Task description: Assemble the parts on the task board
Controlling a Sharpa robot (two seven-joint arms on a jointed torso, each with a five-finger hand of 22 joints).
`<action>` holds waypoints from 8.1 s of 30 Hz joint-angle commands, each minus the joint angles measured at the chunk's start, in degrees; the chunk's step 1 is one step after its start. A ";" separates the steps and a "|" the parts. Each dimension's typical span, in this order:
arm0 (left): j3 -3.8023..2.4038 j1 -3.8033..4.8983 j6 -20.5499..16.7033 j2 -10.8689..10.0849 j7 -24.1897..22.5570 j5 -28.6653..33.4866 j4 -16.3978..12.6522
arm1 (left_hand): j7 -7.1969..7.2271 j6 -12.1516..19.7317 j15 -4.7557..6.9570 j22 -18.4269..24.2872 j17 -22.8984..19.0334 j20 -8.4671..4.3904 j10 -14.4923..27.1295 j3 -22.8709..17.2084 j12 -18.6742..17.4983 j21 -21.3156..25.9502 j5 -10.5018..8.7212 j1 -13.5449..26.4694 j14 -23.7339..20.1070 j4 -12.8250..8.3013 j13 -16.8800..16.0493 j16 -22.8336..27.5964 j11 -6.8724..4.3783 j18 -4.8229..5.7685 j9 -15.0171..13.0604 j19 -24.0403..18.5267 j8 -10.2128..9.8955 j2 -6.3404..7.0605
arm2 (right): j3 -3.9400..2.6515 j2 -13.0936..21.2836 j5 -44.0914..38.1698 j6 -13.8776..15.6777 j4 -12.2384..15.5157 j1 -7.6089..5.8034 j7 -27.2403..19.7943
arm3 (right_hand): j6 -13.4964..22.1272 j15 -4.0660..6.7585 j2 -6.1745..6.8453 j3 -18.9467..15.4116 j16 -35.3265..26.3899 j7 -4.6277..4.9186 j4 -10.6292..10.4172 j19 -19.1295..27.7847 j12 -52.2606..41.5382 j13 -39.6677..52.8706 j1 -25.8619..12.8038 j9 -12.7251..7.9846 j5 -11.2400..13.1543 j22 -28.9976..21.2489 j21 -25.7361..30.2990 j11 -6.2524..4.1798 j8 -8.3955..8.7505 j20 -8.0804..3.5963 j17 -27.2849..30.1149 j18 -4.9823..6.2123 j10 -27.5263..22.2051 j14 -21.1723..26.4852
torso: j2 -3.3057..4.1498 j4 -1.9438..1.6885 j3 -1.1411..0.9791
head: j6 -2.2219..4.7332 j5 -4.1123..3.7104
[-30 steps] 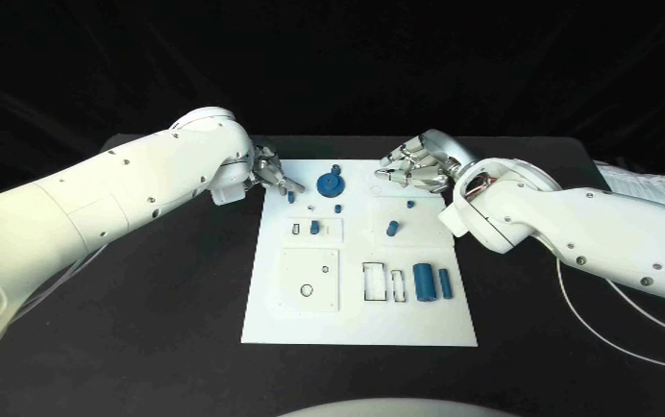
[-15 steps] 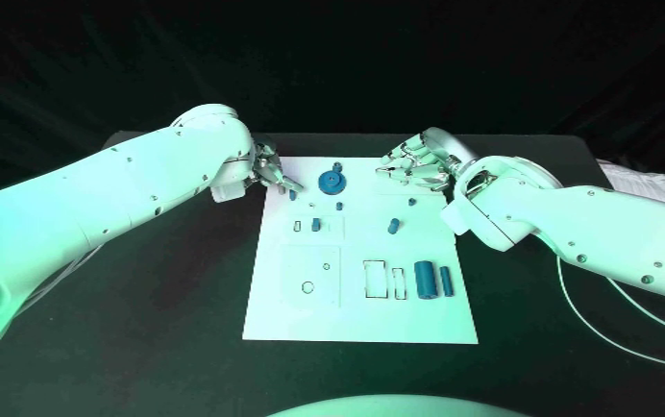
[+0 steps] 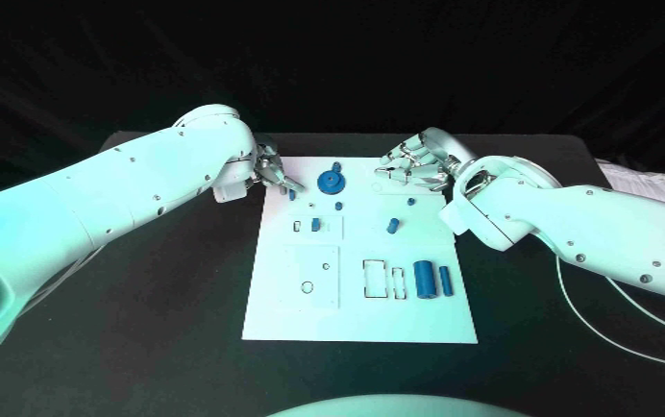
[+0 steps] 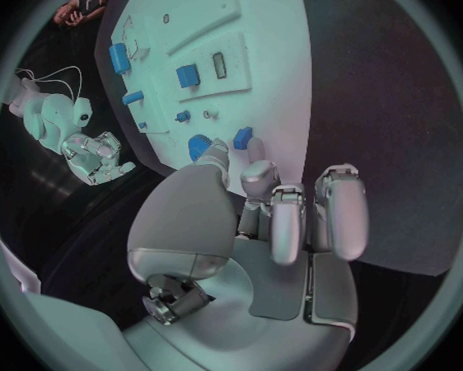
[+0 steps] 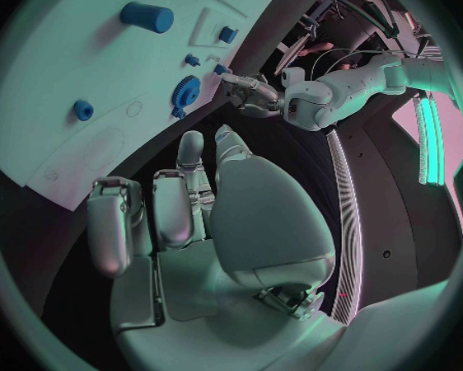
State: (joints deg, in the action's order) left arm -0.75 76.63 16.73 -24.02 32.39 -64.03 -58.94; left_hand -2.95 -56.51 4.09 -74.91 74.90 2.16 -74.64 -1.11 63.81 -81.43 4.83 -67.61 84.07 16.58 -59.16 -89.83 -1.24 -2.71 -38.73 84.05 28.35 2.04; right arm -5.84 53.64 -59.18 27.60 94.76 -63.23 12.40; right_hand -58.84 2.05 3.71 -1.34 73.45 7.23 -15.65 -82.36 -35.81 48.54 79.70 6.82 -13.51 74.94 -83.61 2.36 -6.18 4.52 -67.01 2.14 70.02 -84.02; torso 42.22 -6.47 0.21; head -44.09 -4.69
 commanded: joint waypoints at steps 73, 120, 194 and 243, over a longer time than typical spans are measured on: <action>0.91 -2.47 -10.25 -12.70 -7.15 -2.75 -21.80 | 0.57 2.89 0.74 -8.44 15.10 -0.58 -1.72 -36.73 0.17 -0.69 0.60 -6.73 5.93 -11.31 0.37 -0.17 -0.53 0.39 -3.26 1.18 4.00 5.53 | 0.17 0.12 0.07 -1.62 -0.03 0.26 -0.04 | 0.38 -0.19 -0.61 -0.34 -0.46 0.09 0.05 0.18 0.38 -0.04 0.25 0.14 -0.20 4.98 0.40 -0.04 0.29 0.01 0.14 0.62 -0.18 -1.70 | -0.19 -0.18 0.05 | -1.00 0.03; 1.61 -4.09 -3.36 -12.54 -3.11 -5.74 -22.58 | 0.63 2.01 0.75 -8.61 15.10 -0.60 -2.33 -38.51 0.32 -0.75 1.45 -5.96 5.93 -12.18 0.14 -0.17 -0.60 0.43 -2.77 1.26 3.77 6.63 | 0.17 0.27 0.13 -1.72 0.08 0.58 -0.14 | 0.38 -0.18 -0.63 -0.36 -0.52 0.08 0.05 0.24 0.47 -0.11 0.26 0.16 -0.30 4.91 0.46 -0.04 0.29 0.01 0.21 0.64 -0.19 -1.69 | -0.07 -0.10 -0.05 | -2.02 0.24; 1.64 -4.06 -2.31 -8.56 2.78 -4.90 -20.10 | 3.02 -3.63 1.93 -11.26 15.10 -1.56 -6.12 -30.85 3.85 -3.43 2.97 5.39 5.93 -8.99 -4.16 -0.17 -2.32 1.23 -1.39 3.10 3.94 6.75 | 0.17 0.28 0.13 -2.41 0.26 0.58 -0.11 | 0.46 -0.15 -0.82 -0.53 -0.75 0.08 0.14 0.32 0.93 -0.40 0.58 0.32 -1.48 4.69 0.65 -0.07 0.30 -0.03 0.39 0.69 -0.17 -1.75 | -0.12 -0.10 -0.03 | -2.93 0.01; 1.60 -4.04 -3.35 -8.56 3.27 -7.46 -20.80 | 3.12 -5.58 2.02 -12.26 15.10 -1.70 -7.18 -22.81 3.79 -4.17 7.87 7.59 5.93 -7.03 -5.12 -0.17 -2.41 1.49 -0.09 3.64 3.13 7.35 | 0.17 0.20 0.46 -2.60 0.11 0.59 -0.33 | 0.49 -0.16 -1.18 -0.79 -1.04 0.10 -0.25 0.41 1.23 -0.60 0.22 0.47 -2.70 4.49 0.84 -0.04 0.30 -0.04 0.69 0.73 -0.08 -1.76 | -0.14 -0.09 -0.08 | -3.84 -0.23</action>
State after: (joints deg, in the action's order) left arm 0.85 72.60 13.38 -32.70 35.40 -72.04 -79.71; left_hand 0.43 -62.12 5.83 -74.91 74.90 0.72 -81.59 -24.18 67.45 -85.26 12.87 -60.47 83.97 9.62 -64.21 -89.83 -3.70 -1.80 -38.75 83.83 31.23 9.41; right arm -5.67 53.87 -58.60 25.74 94.81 -62.69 12.43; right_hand -58.84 2.05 3.01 -1.80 72.78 7.23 -15.81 -82.36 -34.91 47.98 79.92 7.21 -15.96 74.93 -82.99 2.37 -6.18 4.52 -66.36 2.14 70.03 -84.02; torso 42.08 -6.54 0.13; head -47.89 -4.87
